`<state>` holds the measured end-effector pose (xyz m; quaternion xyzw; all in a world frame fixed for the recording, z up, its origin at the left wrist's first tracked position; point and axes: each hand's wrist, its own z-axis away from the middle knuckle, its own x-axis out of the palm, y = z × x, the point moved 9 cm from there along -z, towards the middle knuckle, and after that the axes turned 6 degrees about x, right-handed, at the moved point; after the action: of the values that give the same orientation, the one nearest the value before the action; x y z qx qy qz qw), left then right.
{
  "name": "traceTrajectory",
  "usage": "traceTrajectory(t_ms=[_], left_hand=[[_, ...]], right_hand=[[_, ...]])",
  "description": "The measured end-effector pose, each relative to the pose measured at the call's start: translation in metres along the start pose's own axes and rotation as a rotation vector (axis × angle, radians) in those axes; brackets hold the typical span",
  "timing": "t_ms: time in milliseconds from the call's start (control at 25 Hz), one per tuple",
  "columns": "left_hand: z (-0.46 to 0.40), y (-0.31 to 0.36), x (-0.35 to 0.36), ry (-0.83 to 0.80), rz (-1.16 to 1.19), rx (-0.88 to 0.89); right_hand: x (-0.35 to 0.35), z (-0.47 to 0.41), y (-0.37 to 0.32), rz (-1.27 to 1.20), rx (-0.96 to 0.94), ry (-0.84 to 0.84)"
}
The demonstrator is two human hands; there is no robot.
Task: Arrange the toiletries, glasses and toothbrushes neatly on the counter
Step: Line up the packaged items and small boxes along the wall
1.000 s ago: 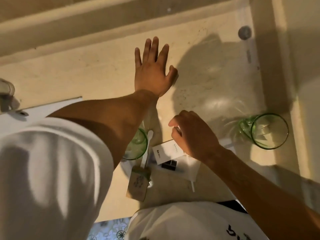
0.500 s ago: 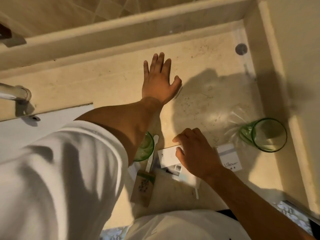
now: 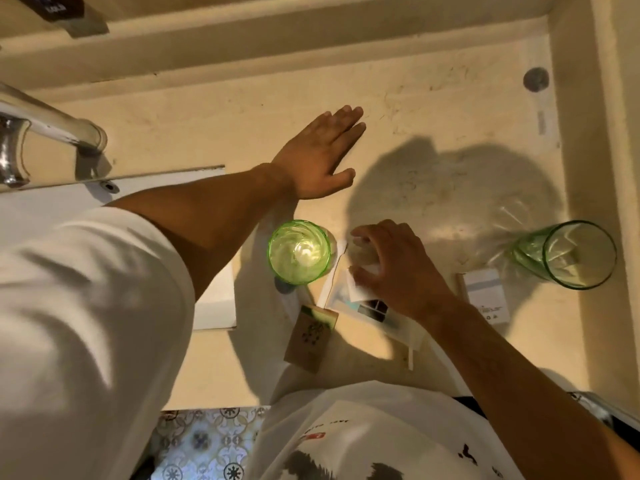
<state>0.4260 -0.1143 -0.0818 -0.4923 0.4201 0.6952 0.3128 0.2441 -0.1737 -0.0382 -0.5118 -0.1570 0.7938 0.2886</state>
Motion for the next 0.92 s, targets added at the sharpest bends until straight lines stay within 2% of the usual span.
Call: traceTrajectory(t_ms=[160, 440, 600, 720, 840, 920], left_hand=[[0.002, 0.003, 0.007, 0.028, -0.106, 0.014], [0.005, 0.0, -0.005, 0.177, 0.036, -0.003], [0.005, -0.003, -0.007, 0.199, 0.06, -0.025], [0.003, -0.003, -0.004, 0.199, 0.071, -0.042], [0.004, -0.006, -0.005, 0.212, 0.083, -0.05], [0.004, -0.005, -0.006, 0.22, 0.09, -0.042]], right_hand=[[0.017, -0.004, -0.024, -0.02, -0.101, -0.054], [0.029, -0.021, -0.046, -0.041, -0.167, -0.085], [0.025, -0.024, -0.042, -0.02, -0.172, -0.09], [0.013, -0.015, -0.019, 0.007, -0.121, -0.023], [0.003, 0.003, 0.018, 0.018, 0.02, 0.065], [0.007, 0.015, 0.039, 0.04, 0.093, 0.052]])
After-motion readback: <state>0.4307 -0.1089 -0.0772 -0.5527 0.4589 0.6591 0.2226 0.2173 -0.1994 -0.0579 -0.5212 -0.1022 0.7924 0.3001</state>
